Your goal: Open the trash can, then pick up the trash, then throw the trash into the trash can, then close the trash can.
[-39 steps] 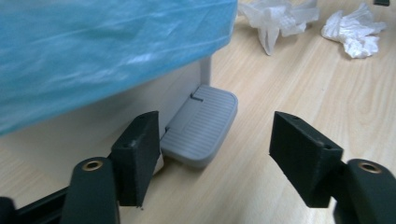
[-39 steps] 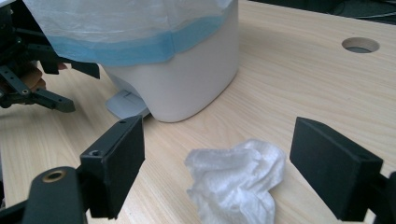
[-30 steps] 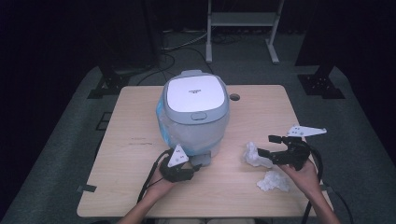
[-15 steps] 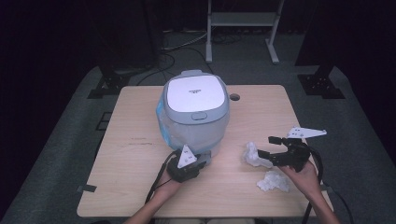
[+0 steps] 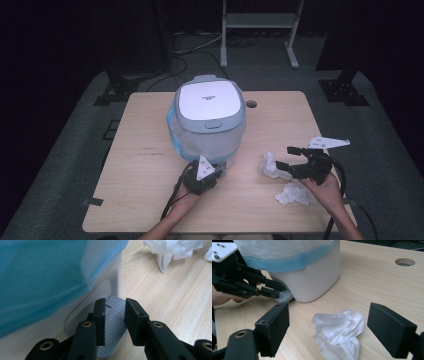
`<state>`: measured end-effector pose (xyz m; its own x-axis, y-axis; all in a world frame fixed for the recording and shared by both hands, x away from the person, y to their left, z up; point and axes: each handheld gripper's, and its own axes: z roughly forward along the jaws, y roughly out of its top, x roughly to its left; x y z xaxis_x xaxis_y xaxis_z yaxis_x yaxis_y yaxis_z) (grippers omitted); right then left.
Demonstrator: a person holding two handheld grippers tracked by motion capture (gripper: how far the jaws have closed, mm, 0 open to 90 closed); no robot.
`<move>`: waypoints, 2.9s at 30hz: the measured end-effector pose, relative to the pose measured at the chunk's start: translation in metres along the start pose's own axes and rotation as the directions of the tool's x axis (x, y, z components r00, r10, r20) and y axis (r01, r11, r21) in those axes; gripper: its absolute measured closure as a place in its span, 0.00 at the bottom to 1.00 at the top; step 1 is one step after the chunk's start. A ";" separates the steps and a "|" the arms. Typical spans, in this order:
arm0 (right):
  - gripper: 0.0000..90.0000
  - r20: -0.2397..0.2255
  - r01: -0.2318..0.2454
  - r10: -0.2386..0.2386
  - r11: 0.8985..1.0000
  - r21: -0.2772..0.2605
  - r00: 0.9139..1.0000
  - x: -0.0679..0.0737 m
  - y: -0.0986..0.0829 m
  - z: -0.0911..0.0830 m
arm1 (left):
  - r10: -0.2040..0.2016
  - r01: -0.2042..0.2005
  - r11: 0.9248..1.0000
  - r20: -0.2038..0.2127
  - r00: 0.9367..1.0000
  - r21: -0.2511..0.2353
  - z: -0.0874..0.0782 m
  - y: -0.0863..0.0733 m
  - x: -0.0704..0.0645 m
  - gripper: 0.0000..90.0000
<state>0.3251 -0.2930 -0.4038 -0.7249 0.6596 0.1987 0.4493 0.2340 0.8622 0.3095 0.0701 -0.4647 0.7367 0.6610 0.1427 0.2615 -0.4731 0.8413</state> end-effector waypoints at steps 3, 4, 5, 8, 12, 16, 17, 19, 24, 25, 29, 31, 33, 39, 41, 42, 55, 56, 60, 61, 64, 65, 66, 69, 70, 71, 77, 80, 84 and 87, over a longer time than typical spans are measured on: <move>0.18 -0.002 0.004 -0.004 1.000 0.005 1.000 0.001 0.000 0.001 | -0.016 0.016 1.000 -0.026 1.000 -0.009 0.000 -0.002 -0.004 0.79; 0.18 -0.005 0.006 -0.006 1.000 0.006 1.000 0.001 0.000 0.001 | -0.019 0.019 1.000 -0.037 0.999 -0.010 0.000 -0.002 -0.006 0.79; 0.18 -0.005 0.006 -0.006 1.000 0.006 1.000 0.002 0.000 0.001 | -0.017 0.016 1.000 -0.050 0.999 -0.010 0.000 -0.003 -0.008 0.80; 0.18 -0.008 0.004 -0.004 1.000 0.003 1.000 0.002 0.000 0.001 | -0.019 0.019 1.000 -0.065 0.998 -0.002 0.001 -0.002 -0.012 0.83; 0.18 -0.008 0.003 -0.003 1.000 0.001 1.000 0.003 0.000 0.000 | -0.012 0.012 1.000 -0.078 0.997 -0.001 0.001 -0.003 -0.014 0.83; 0.18 -0.011 0.005 -0.005 1.000 -0.003 1.000 0.004 0.000 -0.001 | 0.017 -0.017 1.000 -0.099 0.995 -0.007 0.003 -0.005 -0.020 0.87; 0.18 -0.011 0.007 -0.007 1.000 -0.003 1.000 0.004 0.000 -0.002 | 0.015 -0.015 1.000 -0.100 0.995 -0.006 0.003 -0.005 -0.020 0.88; 0.18 -0.012 0.011 -0.011 1.000 -0.004 1.000 0.005 0.000 -0.002 | 0.017 -0.018 1.000 -0.103 0.994 -0.005 0.003 -0.005 -0.020 0.88; 0.18 -0.017 0.011 -0.011 1.000 -0.003 1.000 0.006 0.000 -0.002 | 0.049 -0.050 0.999 -0.112 0.992 -0.005 0.004 -0.007 -0.024 0.92; 0.18 -0.017 0.011 -0.011 1.000 -0.003 1.000 0.006 0.000 -0.002 | 0.049 -0.050 0.999 -0.109 0.993 -0.005 0.004 -0.007 -0.024 0.92; 0.18 -0.016 0.009 -0.009 1.000 -0.002 1.000 0.005 -0.001 -0.001 | 0.030 -0.030 1.000 -0.077 0.997 -0.003 0.004 -0.008 -0.019 0.92; 0.18 -0.018 0.005 -0.005 1.000 0.001 1.000 0.005 -0.002 -0.001 | 0.046 -0.046 0.999 -0.085 0.995 0.004 0.005 -0.008 -0.021 0.92; 0.18 -0.019 0.005 -0.005 1.000 0.000 1.000 0.005 -0.002 0.000 | 0.043 -0.042 0.999 -0.076 0.996 0.011 0.006 -0.009 -0.020 0.92; 0.18 -0.021 0.003 -0.003 1.000 0.012 1.000 0.005 -0.004 0.002 | 0.054 -0.051 0.997 -0.053 0.997 0.054 0.011 -0.010 -0.018 0.92; 0.18 -0.021 0.003 -0.003 1.000 0.018 1.000 0.005 -0.004 0.002 | 0.045 -0.042 0.998 -0.047 0.998 0.051 0.011 -0.010 -0.017 0.92; 0.18 -0.020 0.002 -0.002 1.000 0.021 1.000 0.005 -0.004 0.002 | 0.041 -0.038 0.998 -0.046 0.998 0.055 0.011 -0.010 -0.016 0.92; 0.18 0.004 0.007 -0.007 0.998 0.058 1.000 0.002 -0.012 -0.002 | 0.031 -0.029 0.998 -0.028 0.999 0.054 0.012 -0.010 -0.013 0.93; 0.18 0.006 0.005 -0.005 0.998 0.063 1.000 0.001 -0.013 -0.003 | 0.030 -0.029 0.998 -0.029 0.999 0.053 0.012 -0.010 -0.013 0.93; 0.18 0.005 0.003 -0.003 0.997 0.073 1.000 0.001 -0.014 -0.003 | 0.029 -0.028 0.998 -0.029 0.999 0.053 0.012 -0.010 -0.013 0.93; 0.18 0.006 0.006 -0.006 0.997 0.075 1.000 0.001 -0.014 -0.004 | 0.026 -0.025 0.998 -0.028 0.999 0.051 0.012 -0.010 -0.013 0.93; 0.18 0.013 0.021 -0.022 0.997 0.080 1.000 0.003 -0.015 -0.004 | 0.024 -0.023 0.999 -0.028 0.999 0.050 0.012 -0.010 -0.013 0.93; 0.18 0.014 0.023 -0.024 0.997 0.080 1.000 0.004 -0.016 -0.005 | 0.023 -0.021 0.999 -0.027 0.999 0.049 0.012 -0.010 -0.013 0.93; 0.18 0.014 0.024 -0.025 0.997 0.080 1.000 0.004 -0.017 -0.005 | 0.023 -0.022 0.999 -0.027 0.999 0.049 0.012 -0.010 -0.013 0.93; 0.18 0.017 0.021 -0.023 0.996 0.084 1.000 0.003 -0.019 -0.005 | 0.020 -0.019 0.999 -0.025 0.999 0.049 0.012 -0.010 -0.012 0.93; 0.18 0.018 0.020 -0.022 0.996 0.083 1.000 0.003 -0.019 -0.005 | 0.017 -0.015 0.999 -0.024 1.000 0.048 0.012 -0.010 -0.012 0.93; 0.18 0.017 0.019 -0.021 0.996 0.083 1.000 0.002 -0.020 -0.005 | 0.015 -0.014 0.999 -0.022 1.000 0.047 0.012 -0.010 -0.012 0.93; 0.18 0.017 0.023 -0.024 0.996 0.084 1.000 0.004 -0.021 -0.006 | 0.015 -0.014 0.999 -0.020 1.000 0.047 0.012 -0.010 -0.012 0.93; 0.18 0.016 0.026 -0.028 0.996 0.084 0.999 0.004 -0.021 -0.007 | 0.017 -0.016 0.999 -0.017 1.000 0.048 0.012 -0.010 -0.011 0.93; 0.18 0.015 0.030 -0.032 0.996 0.089 0.999 0.005 -0.021 -0.006 | 0.015 -0.015 0.999 -0.012 1.000 0.046 0.012 -0.010 -0.011 0.93; 0.18 0.014 0.029 -0.030 0.995 0.096 0.999 0.006 -0.021 -0.004 | 0.016 -0.016 0.999 -0.012 1.000 0.046 0.012 -0.010 -0.010 0.93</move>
<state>0.3089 -0.2973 -0.4190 -0.7311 0.6618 0.1661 0.4763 0.3207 0.8187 0.3063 0.0613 -0.4810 0.7335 0.6600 0.1623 0.2787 -0.5099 0.8139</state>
